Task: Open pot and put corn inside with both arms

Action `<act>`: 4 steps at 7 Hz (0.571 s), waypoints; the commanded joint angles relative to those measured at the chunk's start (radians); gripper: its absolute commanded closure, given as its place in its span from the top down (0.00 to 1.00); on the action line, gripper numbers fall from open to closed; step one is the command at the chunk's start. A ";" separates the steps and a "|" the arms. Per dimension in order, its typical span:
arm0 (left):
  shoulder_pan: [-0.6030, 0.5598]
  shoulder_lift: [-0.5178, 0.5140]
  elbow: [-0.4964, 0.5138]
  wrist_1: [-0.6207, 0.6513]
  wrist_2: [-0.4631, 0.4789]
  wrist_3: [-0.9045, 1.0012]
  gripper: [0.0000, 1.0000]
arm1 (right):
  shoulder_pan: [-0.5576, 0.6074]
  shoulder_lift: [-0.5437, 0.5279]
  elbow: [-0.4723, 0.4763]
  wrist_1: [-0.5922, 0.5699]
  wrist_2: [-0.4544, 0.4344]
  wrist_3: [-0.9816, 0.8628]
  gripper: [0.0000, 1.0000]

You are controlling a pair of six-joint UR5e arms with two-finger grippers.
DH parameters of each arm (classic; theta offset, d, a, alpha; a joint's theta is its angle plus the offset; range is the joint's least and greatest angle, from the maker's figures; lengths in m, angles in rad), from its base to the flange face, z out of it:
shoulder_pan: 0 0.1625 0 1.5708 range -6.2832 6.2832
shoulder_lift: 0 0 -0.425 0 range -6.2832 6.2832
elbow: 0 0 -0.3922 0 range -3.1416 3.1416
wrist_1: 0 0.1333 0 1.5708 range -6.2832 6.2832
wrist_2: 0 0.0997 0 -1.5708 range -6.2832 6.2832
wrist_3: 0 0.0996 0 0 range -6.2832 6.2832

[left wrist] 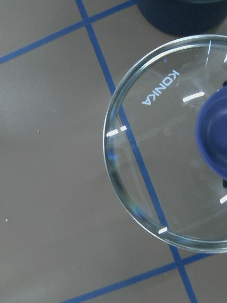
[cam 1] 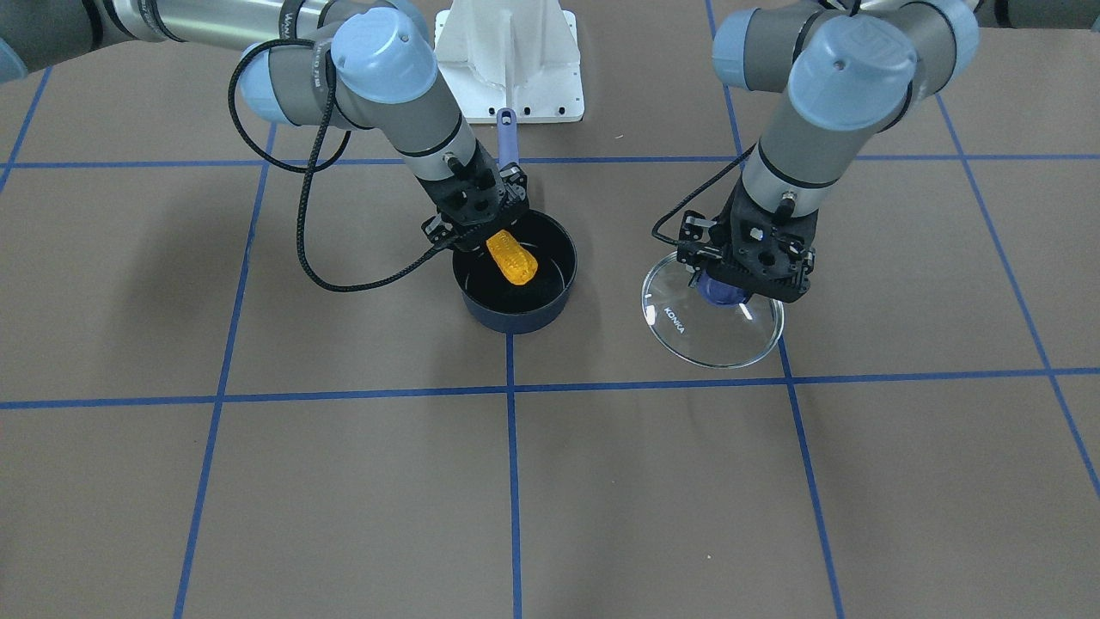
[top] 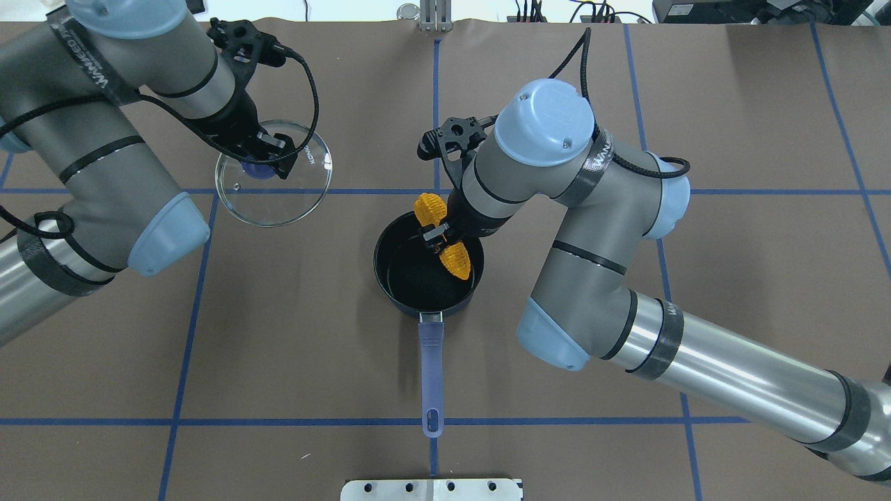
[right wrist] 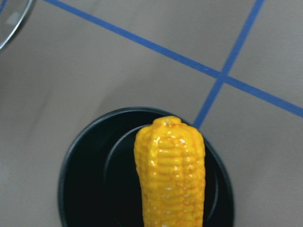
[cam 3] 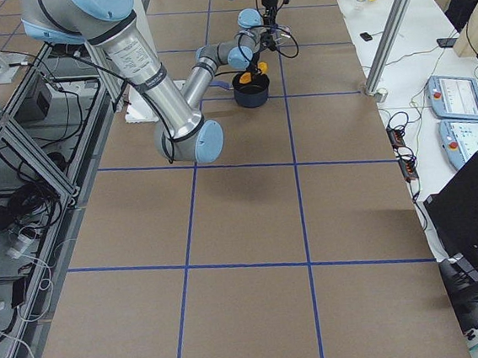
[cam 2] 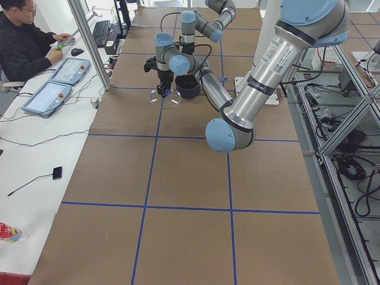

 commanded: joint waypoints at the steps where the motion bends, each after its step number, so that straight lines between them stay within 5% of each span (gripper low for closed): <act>1: -0.035 0.049 -0.004 -0.002 -0.001 0.065 0.55 | -0.007 -0.002 0.009 0.008 -0.008 -0.006 1.00; 4: -0.120 0.232 -0.001 -0.094 -0.052 0.227 0.55 | 0.007 -0.006 0.029 0.010 -0.008 -0.006 1.00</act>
